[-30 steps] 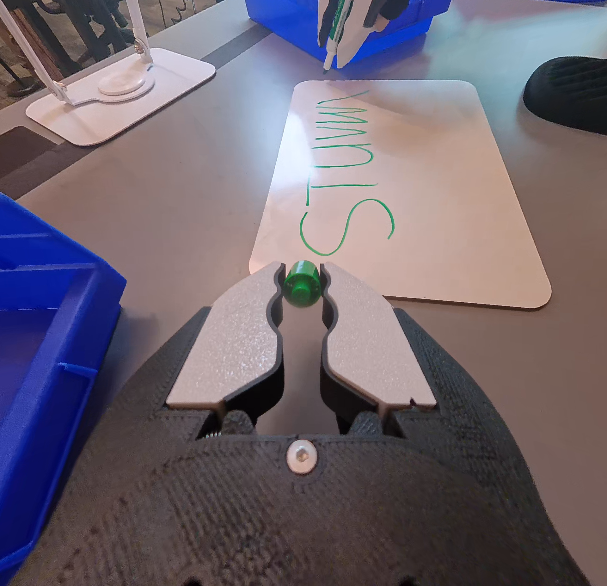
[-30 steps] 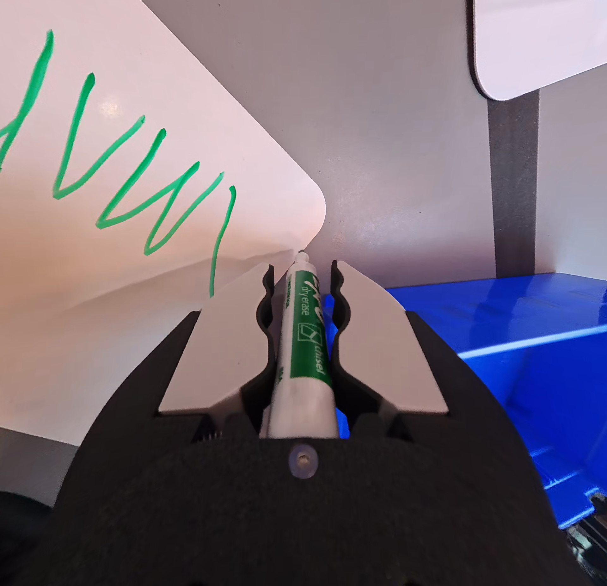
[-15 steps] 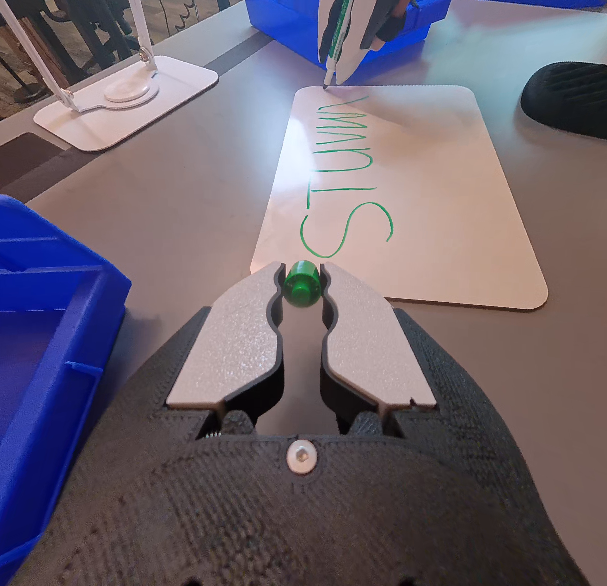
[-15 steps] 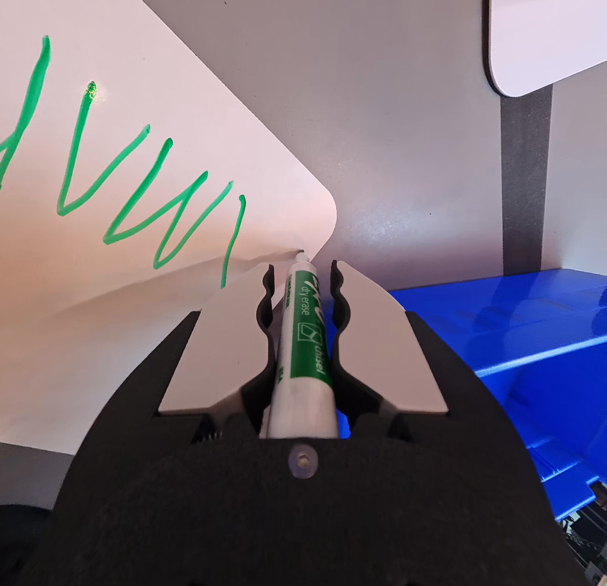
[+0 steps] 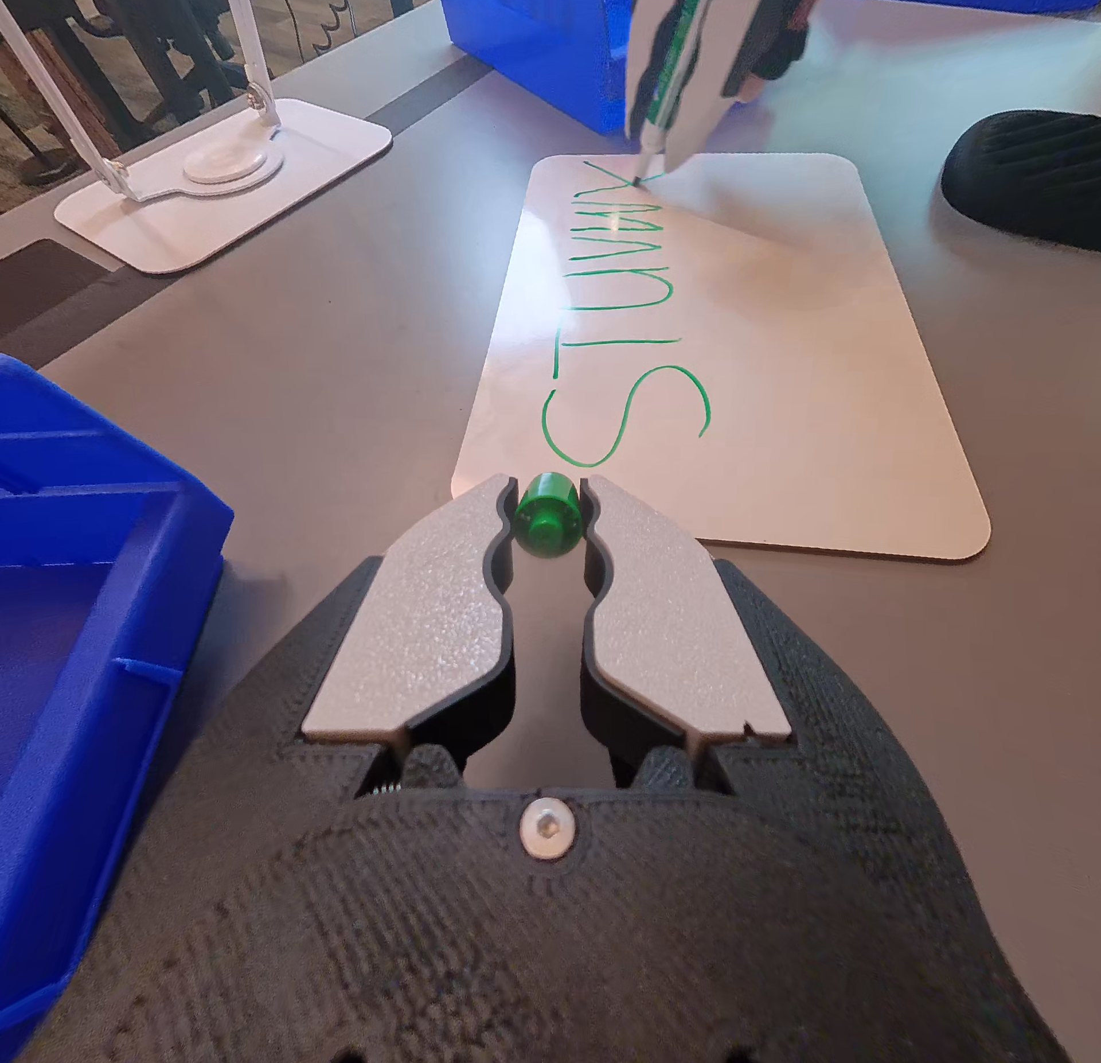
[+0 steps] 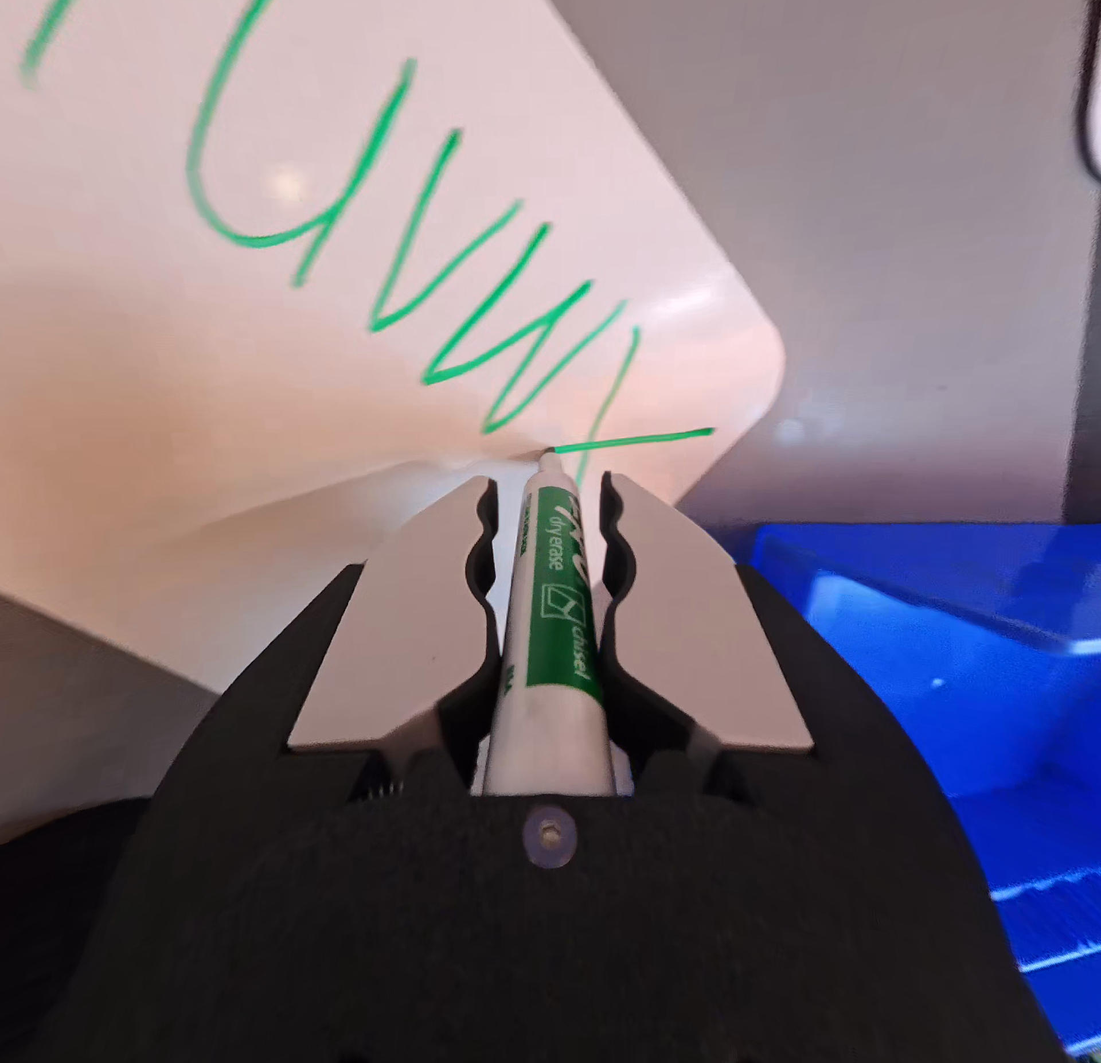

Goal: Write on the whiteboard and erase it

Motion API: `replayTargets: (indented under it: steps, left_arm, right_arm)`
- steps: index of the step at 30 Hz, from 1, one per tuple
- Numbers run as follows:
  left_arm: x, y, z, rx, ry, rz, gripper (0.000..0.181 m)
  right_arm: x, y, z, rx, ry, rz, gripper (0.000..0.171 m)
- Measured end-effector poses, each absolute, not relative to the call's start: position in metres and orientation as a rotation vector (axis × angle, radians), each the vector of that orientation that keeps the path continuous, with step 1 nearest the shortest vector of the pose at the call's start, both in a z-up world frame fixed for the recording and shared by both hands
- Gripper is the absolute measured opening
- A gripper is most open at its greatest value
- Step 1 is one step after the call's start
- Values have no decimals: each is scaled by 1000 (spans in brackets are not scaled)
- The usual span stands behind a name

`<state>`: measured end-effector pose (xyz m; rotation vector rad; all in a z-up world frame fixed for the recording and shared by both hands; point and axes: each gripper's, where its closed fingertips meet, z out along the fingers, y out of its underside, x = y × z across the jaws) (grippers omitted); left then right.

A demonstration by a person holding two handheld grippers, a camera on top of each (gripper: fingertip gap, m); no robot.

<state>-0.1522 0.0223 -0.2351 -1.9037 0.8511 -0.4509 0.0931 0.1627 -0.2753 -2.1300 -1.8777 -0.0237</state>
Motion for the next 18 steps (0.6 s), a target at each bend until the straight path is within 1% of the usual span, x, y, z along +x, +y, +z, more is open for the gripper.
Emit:
replayTargets:
  steps: [3, 5, 7, 10, 13, 18]
  left_arm:
    - [-151, 22, -235, -1901, 858, -452, 19]
    - [-149, 21, -235, -1898, 863, -455, 19]
    - [-148, 20, -235, -1898, 868, -455, 19]
    - [-149, 20, -233, -1888, 870, -455, 19]
    - [-145, 17, -228, -1850, 883, -480, 19]
    - [-115, -6, -203, -1595, 1025, -556, 19]
  right_arm:
    - [92, 140, -275, -2101, -1909, -13, 34]
    - [92, 141, -272, -2072, -1887, -29, 34]
    - [90, 148, -256, -2054, -1794, 36, 34]
    - [88, 152, -217, -1980, -1582, 191, 34]
    - [82, 133, -189, -1873, -1369, 428, 34]
    - [29, 44, -159, -1569, -1242, 970, 34]
